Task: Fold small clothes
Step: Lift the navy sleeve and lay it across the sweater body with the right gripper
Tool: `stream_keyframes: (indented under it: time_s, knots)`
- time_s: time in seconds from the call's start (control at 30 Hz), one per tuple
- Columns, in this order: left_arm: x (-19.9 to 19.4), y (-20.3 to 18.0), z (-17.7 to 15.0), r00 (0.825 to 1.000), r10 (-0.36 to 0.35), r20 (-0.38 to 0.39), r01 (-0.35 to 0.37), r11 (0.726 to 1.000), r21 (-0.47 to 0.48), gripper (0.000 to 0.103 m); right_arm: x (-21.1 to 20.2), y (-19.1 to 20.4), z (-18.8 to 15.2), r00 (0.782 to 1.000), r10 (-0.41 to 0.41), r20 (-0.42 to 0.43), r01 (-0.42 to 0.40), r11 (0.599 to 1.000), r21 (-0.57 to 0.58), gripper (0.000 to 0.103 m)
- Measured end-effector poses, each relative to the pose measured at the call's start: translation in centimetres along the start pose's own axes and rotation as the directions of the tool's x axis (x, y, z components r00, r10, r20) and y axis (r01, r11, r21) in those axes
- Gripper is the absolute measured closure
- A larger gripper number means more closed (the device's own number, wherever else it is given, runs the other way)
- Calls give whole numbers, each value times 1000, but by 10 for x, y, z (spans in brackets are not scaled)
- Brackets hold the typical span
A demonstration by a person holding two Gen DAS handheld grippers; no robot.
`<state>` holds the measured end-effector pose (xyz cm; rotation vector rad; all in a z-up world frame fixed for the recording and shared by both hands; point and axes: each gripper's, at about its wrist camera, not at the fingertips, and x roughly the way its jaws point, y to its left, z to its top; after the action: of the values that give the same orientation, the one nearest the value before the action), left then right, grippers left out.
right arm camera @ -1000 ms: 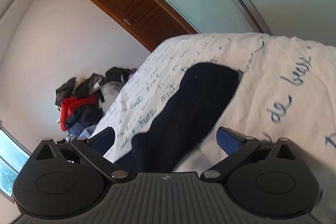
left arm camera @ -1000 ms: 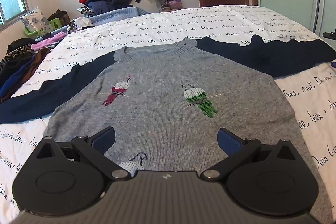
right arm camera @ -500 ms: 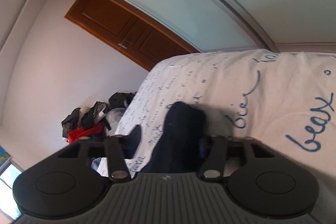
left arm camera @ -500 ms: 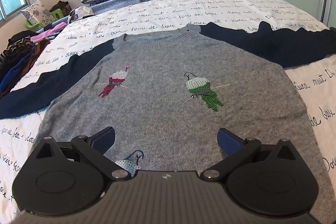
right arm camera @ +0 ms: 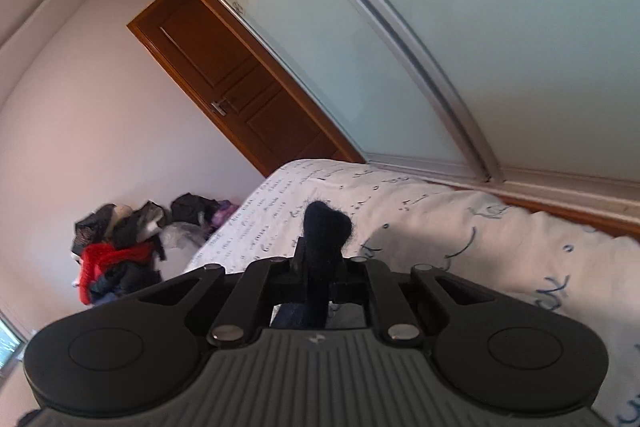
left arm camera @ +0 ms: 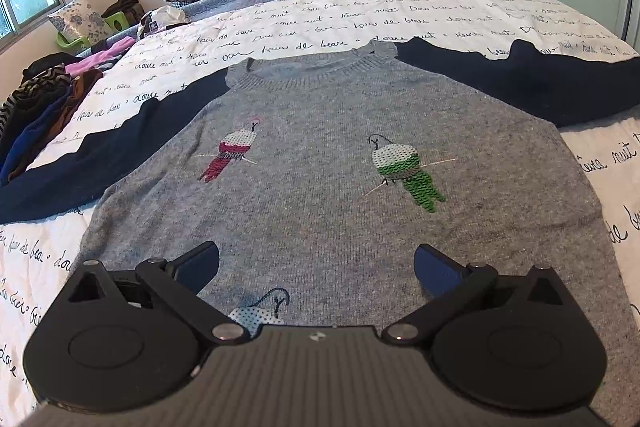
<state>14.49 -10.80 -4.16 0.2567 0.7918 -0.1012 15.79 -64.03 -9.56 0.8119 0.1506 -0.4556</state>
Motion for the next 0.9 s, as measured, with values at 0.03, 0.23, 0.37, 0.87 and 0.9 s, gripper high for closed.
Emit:
stream_keyframes:
  time_s: [0.03, 0.23, 0.37, 0.87, 0.9]
  knots:
    - [1, 0, 0, 1000, -2, -5, 2, 1000, 0, 0, 4, 0, 0, 999, -33, -20, 33, 999, -19, 95]
    - [-1, 8, 1, 1000, -4, -4, 4, 1000, -14, 0, 2, -1, -8, 996, -79, -39, 77, 995, -58, 94]
    - [2, 22, 4, 1000, -8, -18, 7, 998, -59, 0, -8, 40, -15, 998, -63, 6, 62, 969, -238, 95]
    - [-1, 54, -2, 999, 21, -27, -24, 993, -119, 0, -51, 186, -102, 992, 109, 63, -26, 667, -745, 95]
    - [0, 56, -3, 999, 17, -31, -21, 992, -125, 0, -55, 196, -111, 991, 121, 63, -28, 631, -775, 95]
